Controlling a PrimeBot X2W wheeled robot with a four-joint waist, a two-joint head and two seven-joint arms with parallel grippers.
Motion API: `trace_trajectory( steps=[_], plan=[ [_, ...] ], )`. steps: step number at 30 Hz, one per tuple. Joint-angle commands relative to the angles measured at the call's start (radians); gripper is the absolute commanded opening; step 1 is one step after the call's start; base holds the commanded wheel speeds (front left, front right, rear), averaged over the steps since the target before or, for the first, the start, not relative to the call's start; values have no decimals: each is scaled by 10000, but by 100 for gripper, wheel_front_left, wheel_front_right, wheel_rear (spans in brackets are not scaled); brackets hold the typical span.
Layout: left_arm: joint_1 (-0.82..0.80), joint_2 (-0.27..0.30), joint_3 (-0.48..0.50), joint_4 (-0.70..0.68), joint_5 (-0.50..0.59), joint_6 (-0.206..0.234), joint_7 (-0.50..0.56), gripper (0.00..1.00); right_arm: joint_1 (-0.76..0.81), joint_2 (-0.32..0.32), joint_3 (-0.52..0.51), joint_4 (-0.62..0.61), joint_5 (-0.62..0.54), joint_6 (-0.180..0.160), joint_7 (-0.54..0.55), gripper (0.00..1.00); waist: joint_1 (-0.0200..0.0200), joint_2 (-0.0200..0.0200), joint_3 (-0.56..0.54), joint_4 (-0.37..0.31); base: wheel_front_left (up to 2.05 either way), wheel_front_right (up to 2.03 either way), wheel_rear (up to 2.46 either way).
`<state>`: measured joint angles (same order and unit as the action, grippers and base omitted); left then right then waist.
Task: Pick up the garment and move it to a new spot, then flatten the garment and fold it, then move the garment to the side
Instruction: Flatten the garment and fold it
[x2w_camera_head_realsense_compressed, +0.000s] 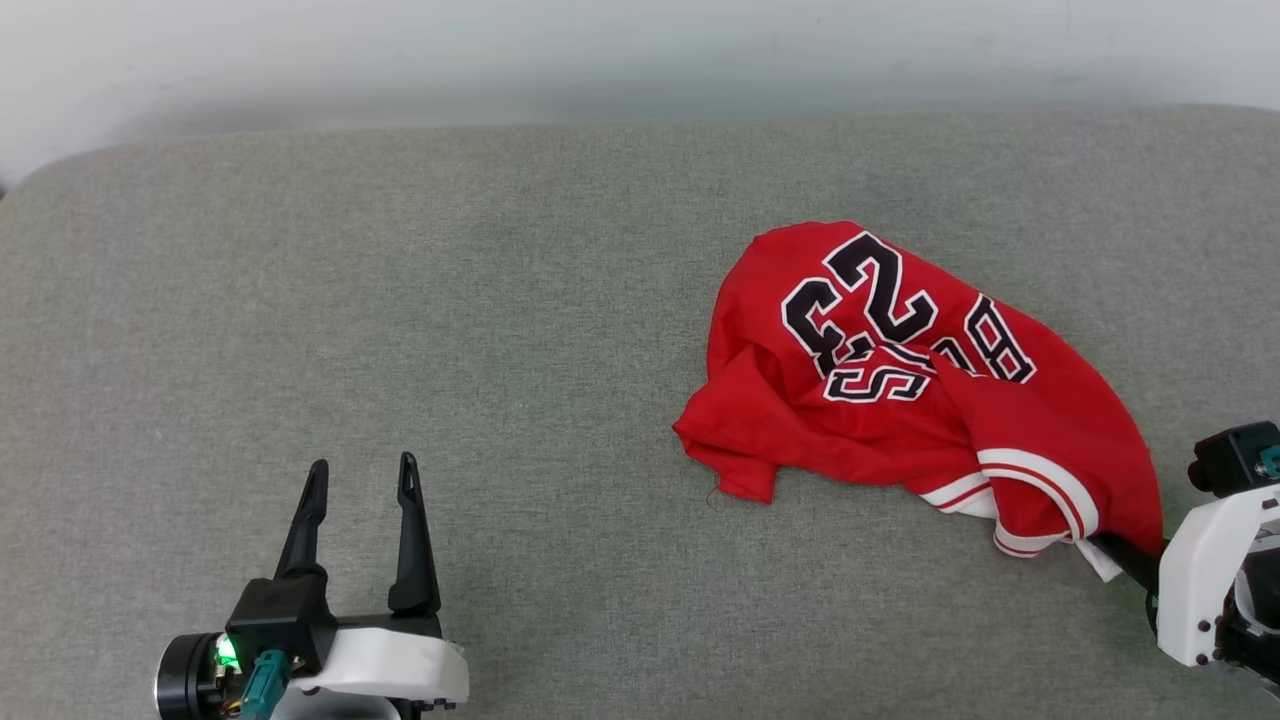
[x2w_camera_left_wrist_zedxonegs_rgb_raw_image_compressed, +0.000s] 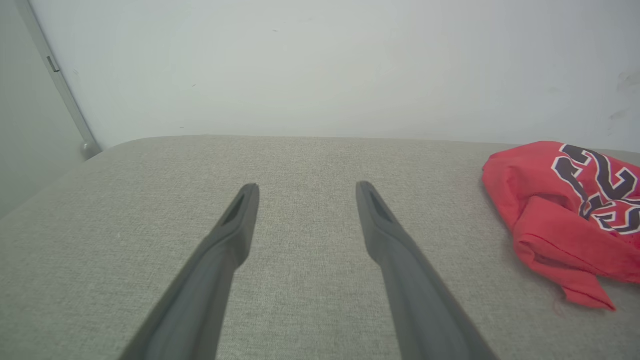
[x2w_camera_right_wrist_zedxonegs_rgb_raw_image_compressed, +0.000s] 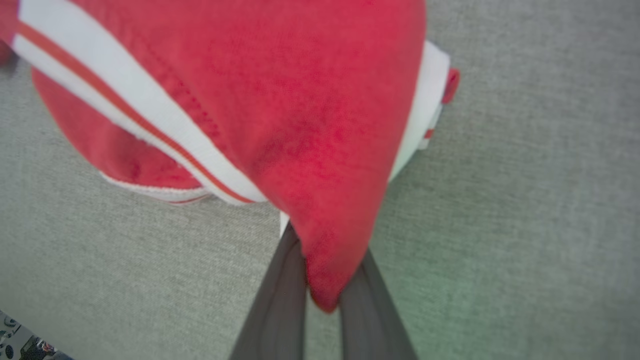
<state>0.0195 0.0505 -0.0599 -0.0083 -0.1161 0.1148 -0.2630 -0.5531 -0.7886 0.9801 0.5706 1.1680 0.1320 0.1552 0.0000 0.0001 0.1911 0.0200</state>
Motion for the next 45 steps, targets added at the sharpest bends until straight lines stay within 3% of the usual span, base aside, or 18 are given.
trace_trajectory(
  steps=[1,2,3,4,13,21,27,34,40,45],
  plan=[
    [-37,-1,10,21,26,-9,-27,100,249,96,17,213,-92,-24,-97,0,0,-1,-33,1,0,0,0],
    [-4,-4,9,26,40,-1,-27,100,296,177,-82,251,-51,-24,-291,0,0,-1,-71,-12,0,0,0],
    [45,-4,11,31,49,12,-27,100,269,222,-212,250,-28,-22,-521,45,0,-1,-118,-28,0,0,0],
    [105,-2,19,41,57,21,-27,100,214,215,-334,219,-95,-20,-771,100,0,-1,-170,-44,0,0,0],
    [489,-4,4,42,111,42,-27,100,-196,-438,-1421,-666,-1213,-16,-2557,100,0,-1,-707,-178,0,0,0],
    [610,-3,-7,-17,144,-12,-27,100,-761,-916,-2937,-2158,-2767,-16,-2458,100,0,-1,-822,-211,0,0,0],
    [496,-3,-46,11,147,-64,-27,100,-1455,-805,-3370,-4360,-3989,-16,-523,100,0,-1,-729,-172,0,0,0],
    [249,-3,-150,87,74,-143,-27,100,-2115,-671,-2005,-6159,-4002,-17,3416,100,0,-1,-416,60,0,0,0],
    [-26,-3,-226,89,-14,-157,-27,100,-2574,-612,-525,-6033,-3538,-16,5606,100,0,-1,123,280,0,0,0],
    [-421,-4,-292,66,-88,-110,-27,100,-2788,-305,476,-5052,-3398,-16,5929,100,0,-1,730,454,0,0,0]
  ],
)
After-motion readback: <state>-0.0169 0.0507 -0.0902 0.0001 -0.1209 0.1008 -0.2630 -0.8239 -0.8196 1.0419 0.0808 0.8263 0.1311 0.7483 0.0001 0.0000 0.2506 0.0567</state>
